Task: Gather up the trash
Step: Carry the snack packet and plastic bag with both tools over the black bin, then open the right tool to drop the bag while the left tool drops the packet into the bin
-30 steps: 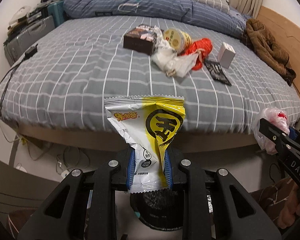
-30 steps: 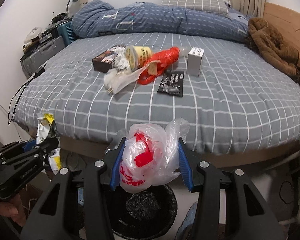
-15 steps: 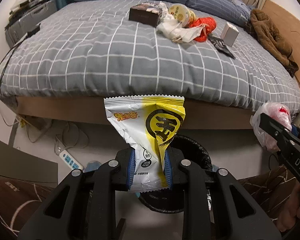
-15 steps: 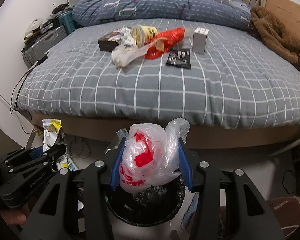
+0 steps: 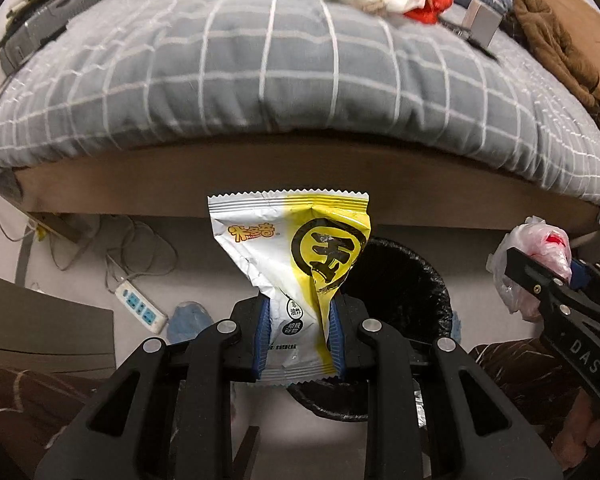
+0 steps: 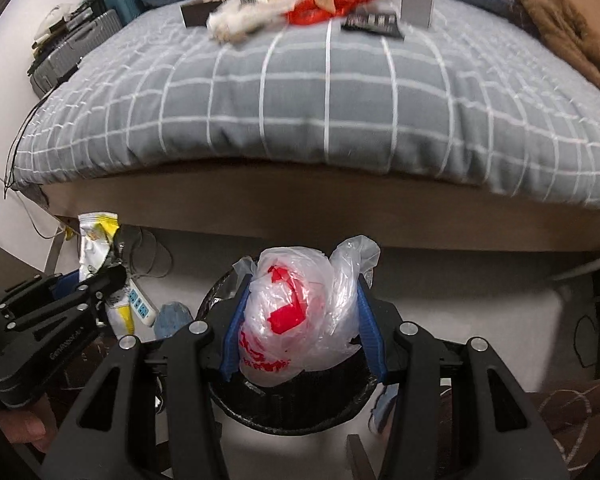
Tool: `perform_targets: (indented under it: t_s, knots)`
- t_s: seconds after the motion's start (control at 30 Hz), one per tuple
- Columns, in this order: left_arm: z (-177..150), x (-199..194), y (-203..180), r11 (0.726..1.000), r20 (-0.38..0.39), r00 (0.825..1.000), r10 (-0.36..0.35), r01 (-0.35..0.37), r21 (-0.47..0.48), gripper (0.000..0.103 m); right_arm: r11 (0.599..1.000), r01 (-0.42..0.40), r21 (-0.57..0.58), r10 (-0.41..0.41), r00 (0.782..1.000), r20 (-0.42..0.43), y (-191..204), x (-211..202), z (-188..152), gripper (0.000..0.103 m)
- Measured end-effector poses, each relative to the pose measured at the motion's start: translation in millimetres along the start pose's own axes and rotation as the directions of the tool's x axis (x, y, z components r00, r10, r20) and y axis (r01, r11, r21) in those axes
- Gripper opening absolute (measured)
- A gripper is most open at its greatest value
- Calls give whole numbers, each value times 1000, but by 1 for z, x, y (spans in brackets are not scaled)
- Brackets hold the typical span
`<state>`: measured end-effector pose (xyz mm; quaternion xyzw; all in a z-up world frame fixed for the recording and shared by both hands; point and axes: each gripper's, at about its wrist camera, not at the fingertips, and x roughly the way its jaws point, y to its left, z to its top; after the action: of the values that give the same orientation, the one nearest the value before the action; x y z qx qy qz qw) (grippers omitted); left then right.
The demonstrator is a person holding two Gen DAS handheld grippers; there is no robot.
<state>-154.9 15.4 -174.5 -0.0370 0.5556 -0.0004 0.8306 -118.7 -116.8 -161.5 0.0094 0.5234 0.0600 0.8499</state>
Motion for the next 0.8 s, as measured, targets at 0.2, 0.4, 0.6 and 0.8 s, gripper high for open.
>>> perform_targets:
  t_s: [0.2,0.4,0.6,0.8]
  knots:
    - [-4,40,5,1000,-55,998,8,-8,-1,24,1000,0,-4,0,999,-48,2,31,-4,47]
    - [-13,66,12,1000,-90,996,22,-22,-1,24,1000,2,6,-2,995,-98,1,58,-9,47]
    - [-22,82,20,999,-115,993,34,-34,7,24,1000,-14,-23,10,989,-145,12,89,-19,49]
    - [-28,85,33,999,-129,991,42,-44,-11,24,999,-32,-43,23,981,-193,25,109,-28,49]
